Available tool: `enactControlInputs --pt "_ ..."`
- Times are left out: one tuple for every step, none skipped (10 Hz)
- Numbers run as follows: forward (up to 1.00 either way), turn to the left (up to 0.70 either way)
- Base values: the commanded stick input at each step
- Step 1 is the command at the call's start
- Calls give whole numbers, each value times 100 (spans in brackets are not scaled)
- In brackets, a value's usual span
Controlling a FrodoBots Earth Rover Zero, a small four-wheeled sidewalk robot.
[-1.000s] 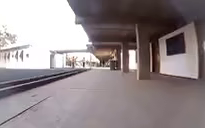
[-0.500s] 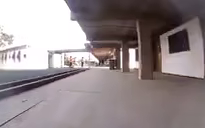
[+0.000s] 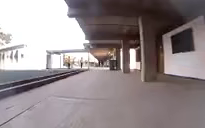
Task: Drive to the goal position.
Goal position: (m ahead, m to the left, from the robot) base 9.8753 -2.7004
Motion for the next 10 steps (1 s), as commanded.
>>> enactControlInputs --pt "70 0" --pt "70 0" --pt "70 0" --pt "70 0" --pt "70 0" --pt "70 0" --pt "70 0" --pt "70 0" --pt "70 0" --pt "70 0"
